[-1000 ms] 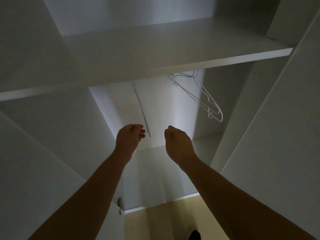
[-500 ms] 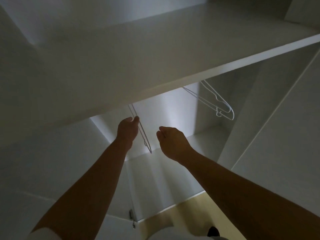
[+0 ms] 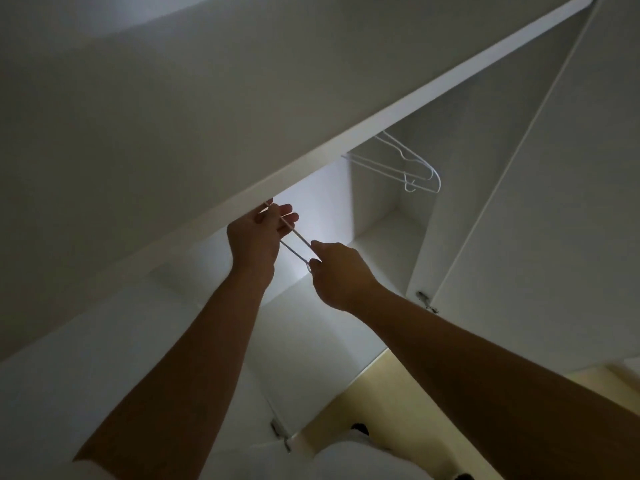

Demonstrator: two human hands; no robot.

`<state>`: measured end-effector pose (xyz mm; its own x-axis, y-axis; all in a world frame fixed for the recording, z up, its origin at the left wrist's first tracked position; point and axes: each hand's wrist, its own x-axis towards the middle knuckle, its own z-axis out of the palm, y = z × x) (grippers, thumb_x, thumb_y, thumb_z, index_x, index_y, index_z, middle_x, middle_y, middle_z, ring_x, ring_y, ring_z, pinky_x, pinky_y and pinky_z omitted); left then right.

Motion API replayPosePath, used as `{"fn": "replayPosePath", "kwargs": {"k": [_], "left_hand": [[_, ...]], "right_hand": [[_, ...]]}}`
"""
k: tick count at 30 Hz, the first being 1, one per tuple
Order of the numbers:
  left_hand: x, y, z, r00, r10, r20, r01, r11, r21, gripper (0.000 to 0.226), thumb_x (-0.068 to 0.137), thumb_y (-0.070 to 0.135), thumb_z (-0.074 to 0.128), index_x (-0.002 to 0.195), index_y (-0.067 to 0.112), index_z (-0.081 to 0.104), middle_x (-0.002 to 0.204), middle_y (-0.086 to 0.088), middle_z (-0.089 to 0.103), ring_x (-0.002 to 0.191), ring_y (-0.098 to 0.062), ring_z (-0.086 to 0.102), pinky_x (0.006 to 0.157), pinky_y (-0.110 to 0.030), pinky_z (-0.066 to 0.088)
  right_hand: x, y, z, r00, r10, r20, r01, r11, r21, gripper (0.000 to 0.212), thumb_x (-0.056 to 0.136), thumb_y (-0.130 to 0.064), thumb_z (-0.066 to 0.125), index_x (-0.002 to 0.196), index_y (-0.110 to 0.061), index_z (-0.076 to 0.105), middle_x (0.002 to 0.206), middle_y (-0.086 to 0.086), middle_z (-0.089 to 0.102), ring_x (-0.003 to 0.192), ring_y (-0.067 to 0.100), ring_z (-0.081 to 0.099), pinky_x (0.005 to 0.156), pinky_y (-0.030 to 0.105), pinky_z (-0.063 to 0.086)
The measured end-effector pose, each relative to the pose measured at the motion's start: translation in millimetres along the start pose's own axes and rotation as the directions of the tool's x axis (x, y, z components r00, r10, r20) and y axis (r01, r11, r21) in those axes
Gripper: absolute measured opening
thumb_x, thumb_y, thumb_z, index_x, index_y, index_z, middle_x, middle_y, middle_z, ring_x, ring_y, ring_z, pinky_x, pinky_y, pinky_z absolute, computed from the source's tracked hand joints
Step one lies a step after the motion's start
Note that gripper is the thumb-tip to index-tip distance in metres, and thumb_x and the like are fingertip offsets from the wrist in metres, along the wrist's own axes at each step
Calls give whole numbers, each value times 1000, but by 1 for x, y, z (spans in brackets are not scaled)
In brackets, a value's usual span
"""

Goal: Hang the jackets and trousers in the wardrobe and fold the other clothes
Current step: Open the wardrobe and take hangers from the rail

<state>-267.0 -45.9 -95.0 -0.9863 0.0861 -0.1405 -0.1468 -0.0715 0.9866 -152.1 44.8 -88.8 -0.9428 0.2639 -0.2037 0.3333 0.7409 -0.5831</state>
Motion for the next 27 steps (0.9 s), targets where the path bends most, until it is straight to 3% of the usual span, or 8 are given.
{"fn": "replayPosePath", "kwargs": {"k": [6, 10, 12, 15, 17, 22, 24, 27], "left_hand": [[-31, 11, 18, 999, 15, 46, -9, 994, -109, 15, 95, 0, 58, 107, 5, 66, 86, -11, 78, 81, -30, 76, 70, -31, 61], [-66, 3, 36, 990, -76, 117, 94, 982, -164, 14, 94, 3, 62, 108, 3, 63, 89, -14, 77, 83, -31, 76, 69, -30, 60], [-89, -4, 50, 976, -129, 178, 160, 972, -173, 12, 94, 4, 63, 106, 3, 63, 91, -15, 77, 86, -32, 76, 68, -30, 60], [-130, -15, 79, 938, -208, 276, 257, 953, -158, 9, 94, 6, 63, 102, 2, 64, 94, -17, 77, 88, -31, 76, 69, -30, 61], [-162, -22, 102, 901, -266, 343, 325, 937, -127, 8, 95, 7, 62, 97, 1, 67, 94, -17, 77, 85, -28, 77, 67, -29, 60], [-266, -41, 172, 759, -425, 494, 508, 861, -40, 12, 97, 6, 62, 91, -3, 66, 82, -18, 75, 75, -25, 76, 61, -29, 61], [-299, -46, 193, 711, -449, 541, 535, 845, -2, 12, 97, 6, 62, 95, -5, 64, 79, -17, 75, 72, -25, 76, 61, -30, 61], [-366, -60, 236, 594, -483, 644, 551, 827, 113, 12, 97, 7, 62, 95, -5, 63, 76, -16, 74, 67, -22, 75, 60, -29, 61]], "right_hand": [[-26, 22, -22, 997, -31, -77, 28, 999, -33, 30, 100, -7, 42, 118, 1, 65, 117, 12, 63, 109, 31, 58, 88, 35, 41], [-63, 52, -41, 990, 34, -133, -30, 999, 33, 38, 102, -10, 44, 138, -6, 56, 122, 14, 64, 110, 33, 62, 90, 35, 47], [-89, 73, -49, 979, 65, -195, -61, 998, 28, 36, 104, -11, 43, 135, -11, 60, 120, 8, 67, 108, 28, 64, 92, 32, 49], [-134, 106, -64, 927, 173, -333, -128, 980, 154, 33, 106, -19, 45, 132, -21, 66, 121, 4, 71, 98, 22, 68, 95, 36, 55], [-168, 127, -77, 886, 226, -405, -156, 968, 198, 30, 105, -20, 47, 124, -22, 70, 113, 3, 74, 89, 21, 70, 89, 39, 57], [-268, 182, -117, 770, 347, -536, -263, 937, 228, 28, 102, -24, 51, 120, -25, 73, 119, -5, 73, 103, 16, 68, 96, 34, 55], [-301, 195, -128, 729, 393, -560, -311, 920, 239, 30, 100, -21, 51, 120, -26, 73, 119, -7, 73, 101, 13, 68, 94, 31, 56], [-370, 224, -145, 633, 508, -584, -420, 859, 291, 35, 94, -22, 50, 120, -30, 72, 119, -6, 72, 102, 17, 68, 92, 38, 58]]}}
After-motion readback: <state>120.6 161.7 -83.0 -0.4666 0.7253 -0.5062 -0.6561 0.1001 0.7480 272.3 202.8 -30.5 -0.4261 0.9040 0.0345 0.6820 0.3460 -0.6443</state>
